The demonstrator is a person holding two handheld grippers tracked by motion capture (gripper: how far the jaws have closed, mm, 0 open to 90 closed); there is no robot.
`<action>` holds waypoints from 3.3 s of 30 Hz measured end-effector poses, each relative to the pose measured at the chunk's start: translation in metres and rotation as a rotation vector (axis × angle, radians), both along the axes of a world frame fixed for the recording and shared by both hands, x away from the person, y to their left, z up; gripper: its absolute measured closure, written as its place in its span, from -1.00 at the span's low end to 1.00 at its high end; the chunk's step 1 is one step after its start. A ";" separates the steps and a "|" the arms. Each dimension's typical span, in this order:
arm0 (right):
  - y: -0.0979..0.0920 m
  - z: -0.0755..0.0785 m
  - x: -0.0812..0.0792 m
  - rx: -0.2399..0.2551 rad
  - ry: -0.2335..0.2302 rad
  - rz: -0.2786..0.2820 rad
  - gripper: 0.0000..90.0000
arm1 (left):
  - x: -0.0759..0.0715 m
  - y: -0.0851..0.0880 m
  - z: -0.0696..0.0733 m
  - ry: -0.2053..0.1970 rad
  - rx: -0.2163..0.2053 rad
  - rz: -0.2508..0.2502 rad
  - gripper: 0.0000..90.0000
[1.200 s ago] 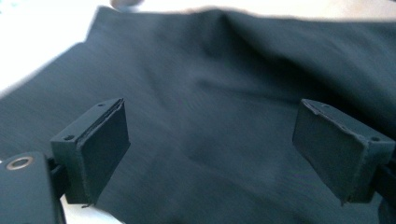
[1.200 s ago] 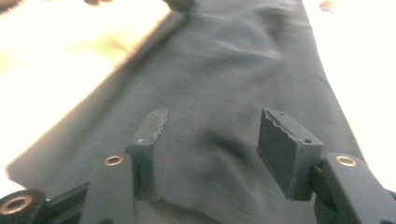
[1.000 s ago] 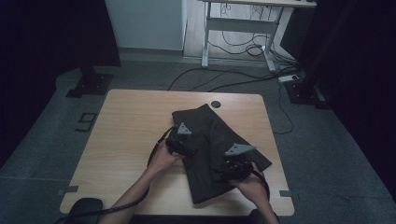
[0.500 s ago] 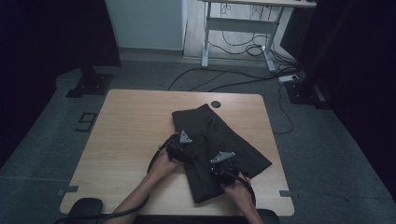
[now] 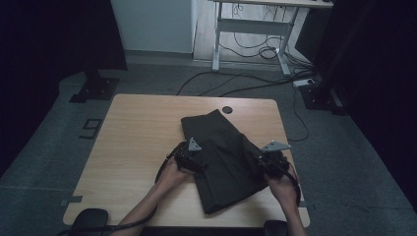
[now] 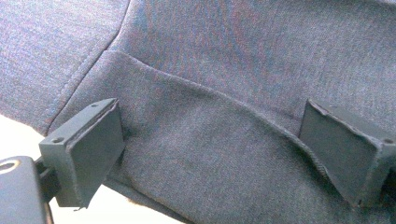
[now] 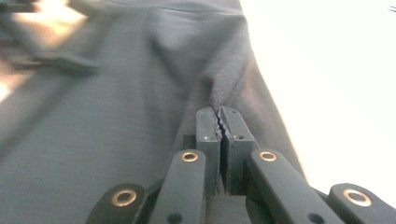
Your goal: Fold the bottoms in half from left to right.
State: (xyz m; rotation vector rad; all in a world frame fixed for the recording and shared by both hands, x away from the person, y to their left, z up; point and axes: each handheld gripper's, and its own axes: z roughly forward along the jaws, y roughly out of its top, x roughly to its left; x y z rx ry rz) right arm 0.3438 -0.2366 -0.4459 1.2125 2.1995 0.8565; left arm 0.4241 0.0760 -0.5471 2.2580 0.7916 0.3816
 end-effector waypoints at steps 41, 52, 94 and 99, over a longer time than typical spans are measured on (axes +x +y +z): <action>-0.070 -0.093 0.031 0.057 0.147 -0.227 -0.32 | -0.033 0.006 0.004 0.063 0.009 -0.034 -0.89; -0.013 -0.088 -0.015 -0.023 0.166 -0.031 -0.31 | -0.012 0.062 0.006 0.107 0.030 0.073 -0.89; 0.046 -0.094 0.051 0.065 0.135 -0.034 -0.46 | -0.002 0.079 0.006 0.094 0.004 0.147 -0.69; 0.055 -0.093 0.028 0.064 0.152 0.017 -0.41 | -0.036 0.088 0.007 0.086 0.019 0.131 -0.69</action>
